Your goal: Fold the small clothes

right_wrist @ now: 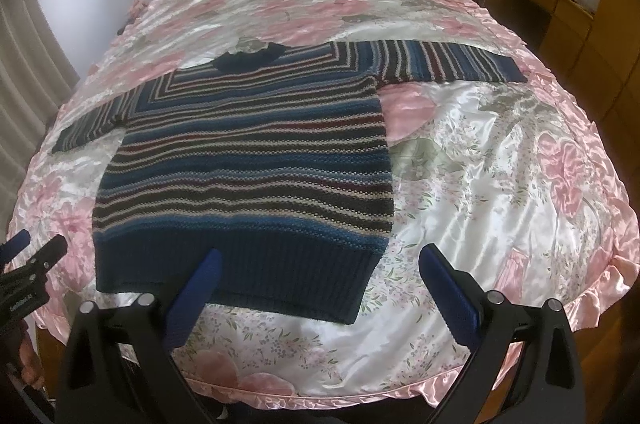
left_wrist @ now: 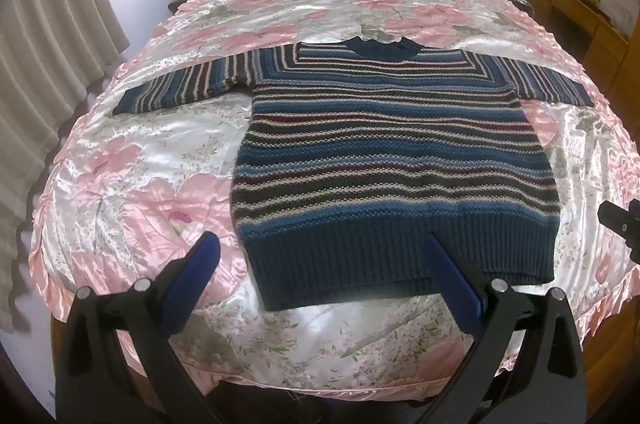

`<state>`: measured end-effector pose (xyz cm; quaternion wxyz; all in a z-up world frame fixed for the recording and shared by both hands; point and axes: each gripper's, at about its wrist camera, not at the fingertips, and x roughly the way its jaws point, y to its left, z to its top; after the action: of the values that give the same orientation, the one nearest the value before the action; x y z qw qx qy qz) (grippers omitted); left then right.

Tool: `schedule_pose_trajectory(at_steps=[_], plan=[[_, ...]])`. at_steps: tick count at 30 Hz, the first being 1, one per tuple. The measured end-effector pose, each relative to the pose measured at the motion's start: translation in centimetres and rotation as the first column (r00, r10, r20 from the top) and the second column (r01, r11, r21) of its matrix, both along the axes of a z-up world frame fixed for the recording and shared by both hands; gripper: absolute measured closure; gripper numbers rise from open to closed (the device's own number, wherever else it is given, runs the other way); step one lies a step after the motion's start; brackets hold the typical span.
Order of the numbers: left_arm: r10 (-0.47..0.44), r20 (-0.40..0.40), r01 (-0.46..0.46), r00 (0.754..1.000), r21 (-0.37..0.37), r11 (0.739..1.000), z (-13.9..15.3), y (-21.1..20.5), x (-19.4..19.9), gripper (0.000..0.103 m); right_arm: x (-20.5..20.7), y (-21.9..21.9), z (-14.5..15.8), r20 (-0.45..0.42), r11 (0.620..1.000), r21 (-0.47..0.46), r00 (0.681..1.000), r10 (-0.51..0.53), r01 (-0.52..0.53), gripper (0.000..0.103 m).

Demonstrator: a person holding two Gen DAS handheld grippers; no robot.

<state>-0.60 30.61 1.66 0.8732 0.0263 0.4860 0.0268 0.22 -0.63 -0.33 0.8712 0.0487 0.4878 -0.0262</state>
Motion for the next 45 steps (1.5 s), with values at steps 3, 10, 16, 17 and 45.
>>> schedule_pose_trajectory(at_steps=[3,10,16,17,45], plan=[[0.0,0.0,0.0,1.0,0.002,1.0,0.0,0.1,0.0,0.003,-0.1,0.0,-0.1,-0.001,1.0,0.0,1.0,0.001,-0.001,0.004],[-0.002,-0.001,0.002,1.0,0.009,1.0,-0.1,0.2,0.0,0.003,0.3,0.3,0.0,-0.001,1.0,-0.007,1.0,0.003,-0.003,0.004],[-0.001,0.0,0.001,1.0,0.014,1.0,-0.2,0.3,0.1,0.003,0.4,0.3,-0.1,-0.001,1.0,-0.002,1.0,0.007,-0.007,0.004],[-0.001,0.0,0.001,1.0,0.013,1.0,-0.2,0.2,0.1,0.003,0.4,0.3,-0.1,-0.001,1.0,-0.001,1.0,0.008,-0.008,0.004],[0.002,0.005,-0.002,1.0,0.039,0.999,-0.3,0.4,0.2,0.003,0.7,0.5,-0.2,-0.002,1.0,0.009,1.0,0.013,-0.013,0.004]])
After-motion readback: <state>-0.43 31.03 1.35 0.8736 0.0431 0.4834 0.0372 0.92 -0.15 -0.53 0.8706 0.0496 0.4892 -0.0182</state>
